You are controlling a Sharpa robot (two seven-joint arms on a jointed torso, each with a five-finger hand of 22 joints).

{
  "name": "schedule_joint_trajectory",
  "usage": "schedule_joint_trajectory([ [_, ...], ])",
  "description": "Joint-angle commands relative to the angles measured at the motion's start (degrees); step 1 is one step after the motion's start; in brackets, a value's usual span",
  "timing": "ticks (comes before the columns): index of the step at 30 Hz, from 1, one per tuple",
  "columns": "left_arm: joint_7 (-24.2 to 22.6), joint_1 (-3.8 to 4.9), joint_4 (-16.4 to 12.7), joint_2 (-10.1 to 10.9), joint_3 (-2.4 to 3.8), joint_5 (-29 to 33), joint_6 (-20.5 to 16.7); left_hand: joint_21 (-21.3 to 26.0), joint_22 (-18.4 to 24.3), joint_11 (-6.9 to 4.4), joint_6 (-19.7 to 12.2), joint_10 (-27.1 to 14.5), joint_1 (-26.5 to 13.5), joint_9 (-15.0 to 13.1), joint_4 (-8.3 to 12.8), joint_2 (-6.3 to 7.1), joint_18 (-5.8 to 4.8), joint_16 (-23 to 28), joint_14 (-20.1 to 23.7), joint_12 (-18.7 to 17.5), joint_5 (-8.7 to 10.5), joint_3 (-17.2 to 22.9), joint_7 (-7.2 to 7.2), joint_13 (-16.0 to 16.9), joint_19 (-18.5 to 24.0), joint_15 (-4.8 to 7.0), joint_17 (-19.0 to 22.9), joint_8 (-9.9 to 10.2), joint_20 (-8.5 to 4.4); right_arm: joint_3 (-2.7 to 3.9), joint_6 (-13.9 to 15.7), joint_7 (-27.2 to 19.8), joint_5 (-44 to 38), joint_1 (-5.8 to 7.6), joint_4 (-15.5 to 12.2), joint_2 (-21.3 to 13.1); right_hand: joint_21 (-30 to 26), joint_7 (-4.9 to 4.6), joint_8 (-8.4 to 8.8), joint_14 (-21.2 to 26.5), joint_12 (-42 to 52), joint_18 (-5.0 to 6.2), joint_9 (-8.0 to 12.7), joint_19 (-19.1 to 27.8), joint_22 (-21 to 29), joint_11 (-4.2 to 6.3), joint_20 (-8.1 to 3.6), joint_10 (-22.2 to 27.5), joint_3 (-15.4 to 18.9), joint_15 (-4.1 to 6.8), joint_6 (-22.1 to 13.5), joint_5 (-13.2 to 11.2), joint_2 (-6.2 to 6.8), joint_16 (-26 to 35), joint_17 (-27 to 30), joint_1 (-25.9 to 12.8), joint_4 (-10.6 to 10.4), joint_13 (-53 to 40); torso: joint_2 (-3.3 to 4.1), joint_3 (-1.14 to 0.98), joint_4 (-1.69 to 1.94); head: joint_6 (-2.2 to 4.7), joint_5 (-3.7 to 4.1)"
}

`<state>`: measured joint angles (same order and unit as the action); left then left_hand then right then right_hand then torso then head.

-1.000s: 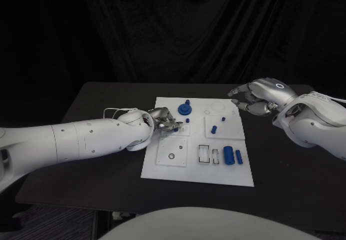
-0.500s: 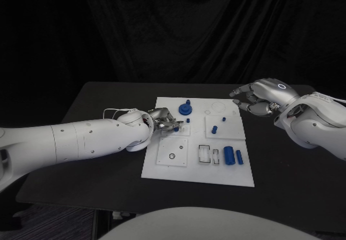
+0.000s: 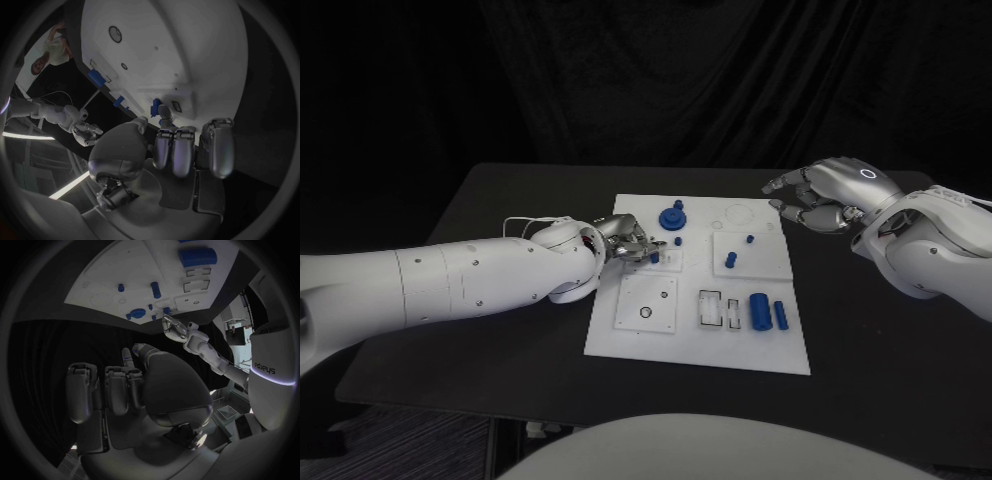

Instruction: Assemble the parts on the task board

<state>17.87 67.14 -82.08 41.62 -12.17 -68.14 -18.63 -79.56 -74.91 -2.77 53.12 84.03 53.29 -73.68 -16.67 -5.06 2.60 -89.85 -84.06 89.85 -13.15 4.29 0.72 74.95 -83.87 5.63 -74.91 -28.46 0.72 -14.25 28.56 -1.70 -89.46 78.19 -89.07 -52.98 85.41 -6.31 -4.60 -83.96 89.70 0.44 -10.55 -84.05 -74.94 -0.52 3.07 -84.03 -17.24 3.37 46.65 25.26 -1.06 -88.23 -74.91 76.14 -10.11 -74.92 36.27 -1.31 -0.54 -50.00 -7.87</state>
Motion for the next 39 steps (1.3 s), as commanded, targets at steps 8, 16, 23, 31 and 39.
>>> schedule_joint_trajectory([
  [8, -1.1, 0.96, -0.8, 0.9, 0.03, 0.1, 2.3, 0.6, -5.4, -0.30, -0.4, 6.0, 1.6, 0.8, 0.0, -0.35, 0.63, -0.1, -5.9, 0.1, -0.58, -0.6, 0.12, 15.1, 0.1, 0.20, -15.1, 0.7, -0.10, 0.05, 0.6, 1.3, -0.3, -0.10, -0.1, -0.2, -0.3, 0.14, 0.32, -5.3, 0.3, 0.89, 0.1, -3.3, -13.3, 0.03, 0.06, -6.0, -0.4, -0.16, 0.4, 0.4, 0.53, 0.2, -12.2, -0.1, 0.0, -15.1, -0.07, -0.03, -0.08, 0.00, 0.10],
  [16, -0.3, 3.01, -1.9, 1.7, 0.03, 0.1, 5.2, 0.9, -5.2, -0.17, -0.5, 6.0, 2.3, 1.6, 0.0, -0.43, 0.70, -0.1, -5.9, 0.1, -0.90, -0.9, 0.25, 15.1, 0.4, 0.08, -15.1, 1.6, -0.01, 0.05, 1.2, 1.4, -0.3, -0.10, 0.0, -0.2, -0.3, 0.15, 0.32, -5.3, 0.3, 0.90, 0.1, -3.3, -13.3, 0.04, 0.06, -6.0, -0.4, -0.15, 0.5, 0.4, 0.62, 0.2, -12.1, -0.2, 0.0, -15.1, -0.12, -0.05, -0.07, 0.00, 0.06],
  [23, -1.0, 7.37, -1.3, 1.6, 0.03, 3.9, 15.4, 1.5, -5.3, 0.45, -1.8, 6.0, 12.0, 4.7, 1.3, 0.44, 0.80, -0.1, -5.9, 0.1, -3.30, 0.4, 0.93, 15.1, 0.8, -0.50, -15.1, 5.3, 0.57, 0.05, 1.4, 1.5, -0.3, -0.09, 0.2, -0.2, -0.3, 0.15, 0.32, -5.3, 0.3, 0.90, 0.1, -3.3, -13.3, 0.04, 0.06, -6.0, -0.4, -0.15, 0.5, 0.4, 0.62, 0.2, -12.1, -0.2, 0.0, -15.1, -0.15, -0.05, -0.02, 0.00, 0.05],
  [31, -1.5, 12.18, 4.3, -1.0, 0.04, 11.5, 29.3, 2.3, -5.2, 1.31, -2.3, 6.0, 19.2, 9.6, 1.3, 1.17, 0.95, -0.1, -5.9, 0.1, -4.07, 3.3, 1.93, 15.1, 1.4, -1.27, -15.1, 9.6, 1.23, 0.05, 1.9, 1.4, -0.3, -0.09, 0.8, 0.2, -0.3, 0.17, 0.33, -5.3, 0.3, 0.90, 0.1, -3.3, -13.3, 0.05, 0.05, -6.0, -0.5, -0.15, 0.5, 0.4, 0.65, 0.1, -12.2, -0.3, 0.0, -15.1, -0.27, -0.15, -0.10, 0.00, 0.10],
  [39, -1.8, 13.18, 11.5, -5.9, 0.04, 16.7, 40.4, 0.8, -7.1, 2.06, 1.3, 6.0, 20.6, 19.3, 2.2, 3.66, 0.54, -0.1, -5.9, 0.1, -0.96, 10.8, 2.77, 15.1, 0.6, -2.00, -15.1, 15.7, 2.05, 0.05, 1.8, 1.0, -0.3, -0.10, 1.9, 0.5, -0.2, 0.21, 0.33, -5.3, 0.3, 0.87, 0.1, -3.4, -13.3, 0.08, 0.05, -6.0, -0.6, -0.14, 0.6, 0.4, 0.65, 0.1, -12.2, -0.2, 0.1, -15.1, -0.34, -0.01, -0.18, 0.00, 0.28],
])
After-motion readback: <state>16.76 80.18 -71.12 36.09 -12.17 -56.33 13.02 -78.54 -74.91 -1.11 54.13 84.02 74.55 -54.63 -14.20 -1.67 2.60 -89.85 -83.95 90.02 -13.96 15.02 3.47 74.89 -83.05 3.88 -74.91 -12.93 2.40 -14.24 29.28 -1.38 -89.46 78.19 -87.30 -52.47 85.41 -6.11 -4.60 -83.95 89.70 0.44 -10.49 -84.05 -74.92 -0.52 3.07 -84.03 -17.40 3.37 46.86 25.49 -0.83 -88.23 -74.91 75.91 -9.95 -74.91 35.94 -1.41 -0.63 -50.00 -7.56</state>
